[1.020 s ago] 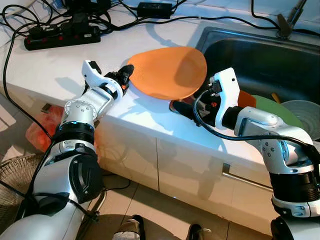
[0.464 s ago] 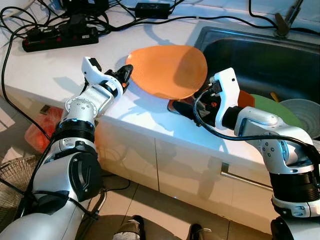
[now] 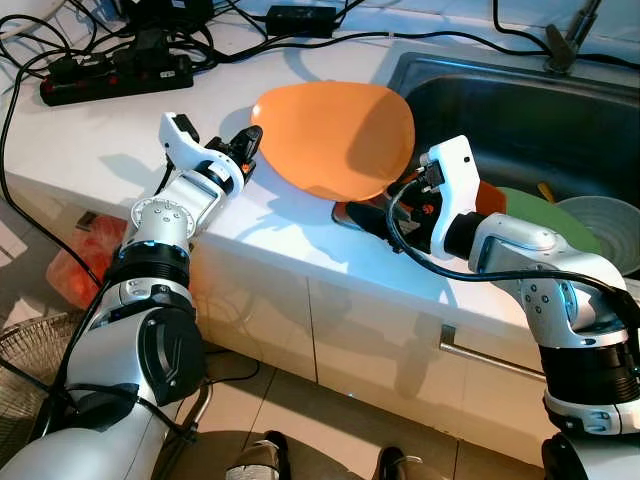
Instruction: Kitchen organization
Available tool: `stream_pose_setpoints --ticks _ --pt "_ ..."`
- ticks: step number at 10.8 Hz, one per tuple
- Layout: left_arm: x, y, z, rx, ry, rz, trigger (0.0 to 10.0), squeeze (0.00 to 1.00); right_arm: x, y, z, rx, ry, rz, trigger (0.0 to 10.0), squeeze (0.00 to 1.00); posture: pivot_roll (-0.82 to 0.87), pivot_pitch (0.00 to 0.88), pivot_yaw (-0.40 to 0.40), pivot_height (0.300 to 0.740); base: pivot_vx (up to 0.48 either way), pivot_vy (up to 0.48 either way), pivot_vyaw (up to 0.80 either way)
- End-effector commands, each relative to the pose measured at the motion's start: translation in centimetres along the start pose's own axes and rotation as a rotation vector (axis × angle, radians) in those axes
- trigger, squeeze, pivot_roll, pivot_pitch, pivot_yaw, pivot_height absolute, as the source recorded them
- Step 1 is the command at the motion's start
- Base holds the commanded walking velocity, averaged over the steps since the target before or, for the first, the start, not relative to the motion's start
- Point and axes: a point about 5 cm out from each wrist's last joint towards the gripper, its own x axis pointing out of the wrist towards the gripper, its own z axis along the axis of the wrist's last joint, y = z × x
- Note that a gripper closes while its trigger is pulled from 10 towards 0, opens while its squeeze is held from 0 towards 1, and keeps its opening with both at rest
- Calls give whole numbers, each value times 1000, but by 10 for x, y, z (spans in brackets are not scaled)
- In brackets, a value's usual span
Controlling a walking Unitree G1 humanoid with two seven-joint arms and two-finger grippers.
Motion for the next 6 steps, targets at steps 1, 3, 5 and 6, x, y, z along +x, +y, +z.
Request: stream_pose_setpoints --ticks 1,3,5,6 --pt "-11 43 -33 -66 109 149 0 0 0 0 -1 -3 5 1 10000 0 13 211 54 740 0 0 0" --pt "-11 39 -21 -47 32 80 0 0 -1 -1 -1 -3 5 -1 10000 0 13 205 52 740 0 0 0" --pt "-17 43 -13 -27 -26 24 0 0 -1 -4 5 0 -21 -9 10000 0 14 201 44 740 0 0 0" --pt "-20 44 -10 -50 -50 -23 0 0 -1 -9 12 33 -66 -26 10000 0 18 198 40 740 0 0 0"
